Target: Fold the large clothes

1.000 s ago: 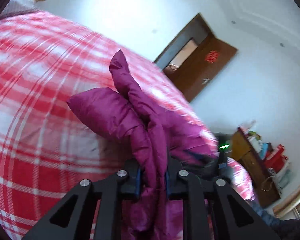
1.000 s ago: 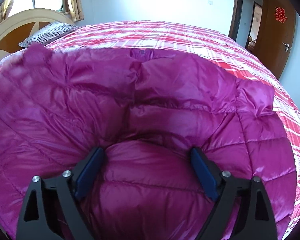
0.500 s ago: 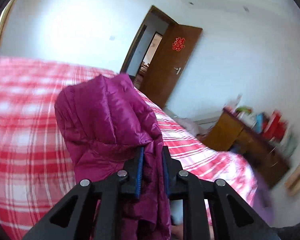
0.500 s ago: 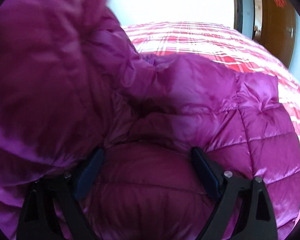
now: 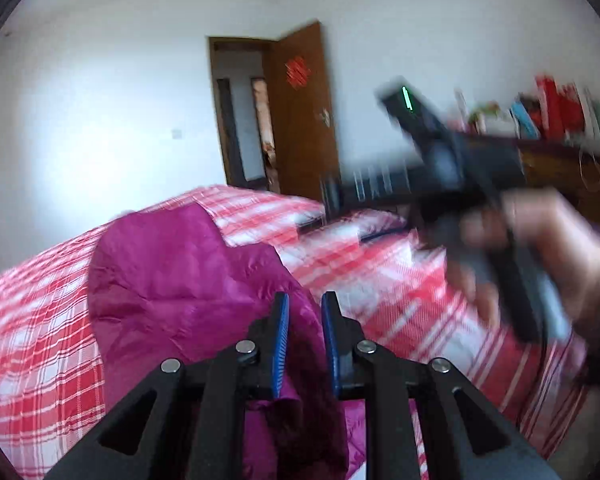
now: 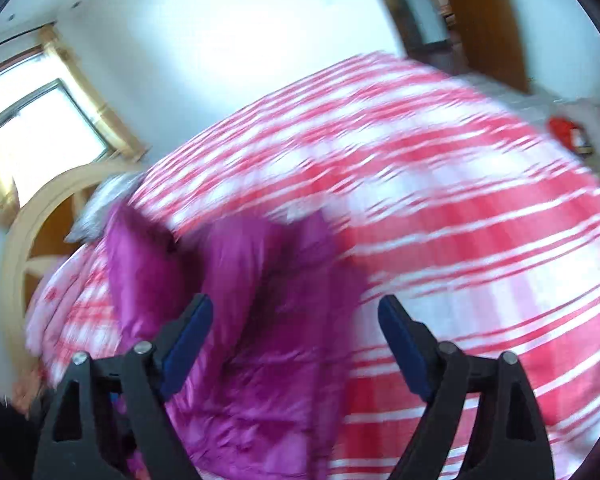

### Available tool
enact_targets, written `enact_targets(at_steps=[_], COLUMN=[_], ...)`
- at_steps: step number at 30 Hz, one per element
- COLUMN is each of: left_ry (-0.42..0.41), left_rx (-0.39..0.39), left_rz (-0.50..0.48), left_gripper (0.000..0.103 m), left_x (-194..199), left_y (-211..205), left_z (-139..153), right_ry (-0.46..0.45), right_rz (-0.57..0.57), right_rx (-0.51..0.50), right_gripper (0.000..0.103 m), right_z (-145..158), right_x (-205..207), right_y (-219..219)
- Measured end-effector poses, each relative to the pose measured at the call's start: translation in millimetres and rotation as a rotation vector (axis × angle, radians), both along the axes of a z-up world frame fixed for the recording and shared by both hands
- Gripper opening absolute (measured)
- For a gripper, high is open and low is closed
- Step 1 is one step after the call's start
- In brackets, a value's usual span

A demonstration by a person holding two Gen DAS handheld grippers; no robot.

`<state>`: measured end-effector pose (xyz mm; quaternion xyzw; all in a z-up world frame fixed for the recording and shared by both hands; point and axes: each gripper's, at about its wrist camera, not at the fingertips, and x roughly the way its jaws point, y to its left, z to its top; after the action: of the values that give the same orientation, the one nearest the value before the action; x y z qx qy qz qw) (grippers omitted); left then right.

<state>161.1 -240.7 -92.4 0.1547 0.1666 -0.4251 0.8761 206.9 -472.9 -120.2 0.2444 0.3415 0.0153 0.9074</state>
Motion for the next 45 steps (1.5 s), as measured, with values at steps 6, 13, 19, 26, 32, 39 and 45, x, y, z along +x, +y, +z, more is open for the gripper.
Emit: enact_targets(at_steps=[6,13,19,26,32,39,45], left_ry=[0.041,0.015,0.042,-0.013,0.091,0.065,0.068], left_rx=[0.069,0.099,-0.022,-0.101,0.083,0.082,0.081], left_rz=[-0.012,-0.023,-0.026,0.192,0.218,0.224,0.223], left_gripper=[0.017,0.018,0.02,0.077,0.077,0.077,0.077], left_x=[16,-10,-40,9,52,49,50], left_y=[-15,-23,33,85,40,29,31], left_z=[-38,-43,1,11,-62,-65,-56], right_ry=[-0.068,0.088,0.098,0.135,0.187,-0.065,-0.248], right_rz=[0.116,0.378,0.354,0.28,0.199,-0.015,0.003], right_rx=[0.014,-0.035,-0.049,-0.159,-0.197,-0.085,0.234], right_gripper=[0.091,0.06,0.014,0.014,0.022,0.047,0.062], right_z=[31,7,2,-1,-17,61,51], right_x=[13,75,74,77,72,34,59], right_y=[25,99,87,69,59,62,84])
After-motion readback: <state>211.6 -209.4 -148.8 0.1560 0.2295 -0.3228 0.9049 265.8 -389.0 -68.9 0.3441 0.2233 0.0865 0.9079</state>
